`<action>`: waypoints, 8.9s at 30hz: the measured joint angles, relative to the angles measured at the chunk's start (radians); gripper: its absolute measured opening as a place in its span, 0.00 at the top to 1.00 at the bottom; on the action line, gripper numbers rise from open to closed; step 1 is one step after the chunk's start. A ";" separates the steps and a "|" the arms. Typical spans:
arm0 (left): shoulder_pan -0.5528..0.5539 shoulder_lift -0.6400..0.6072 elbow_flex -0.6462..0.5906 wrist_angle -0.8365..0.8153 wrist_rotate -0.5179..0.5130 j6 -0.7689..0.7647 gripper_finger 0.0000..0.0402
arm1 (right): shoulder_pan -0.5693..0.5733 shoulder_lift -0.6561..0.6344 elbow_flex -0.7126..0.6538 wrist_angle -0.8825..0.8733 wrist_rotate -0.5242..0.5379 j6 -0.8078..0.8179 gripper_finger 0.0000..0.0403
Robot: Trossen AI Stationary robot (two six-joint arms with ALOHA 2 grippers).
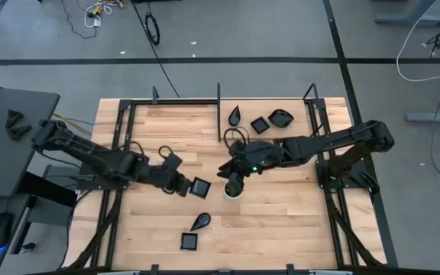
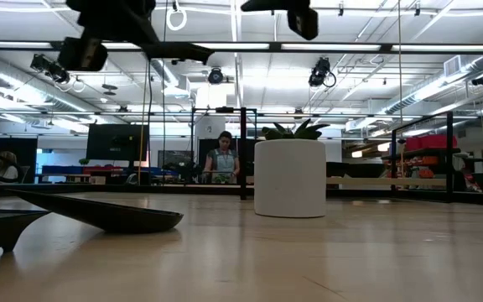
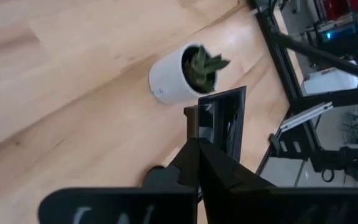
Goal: Pick & Place Mini shaped plates
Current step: Stack the square plate on top of the square plate on the shelf, then stack the drop shaped plate on top of the drop shaped plate on the shelf
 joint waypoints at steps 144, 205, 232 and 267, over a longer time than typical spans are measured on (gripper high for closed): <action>0.334 0.000 0.010 -0.178 0.295 0.426 0.69 | -0.005 -0.226 -0.037 0.051 0.178 -0.403 0.93; -0.582 0.000 0.009 -0.258 -0.390 -0.299 0.69 | 0.092 0.772 0.340 0.037 -0.249 -0.788 0.80; -0.582 0.000 0.009 -0.291 -0.401 -0.295 0.69 | 0.112 0.712 0.340 0.014 -0.218 -0.445 1.00; -0.357 0.000 0.009 -0.337 -0.526 -0.174 0.69 | -0.549 -0.128 -0.213 -0.041 0.308 0.244 1.00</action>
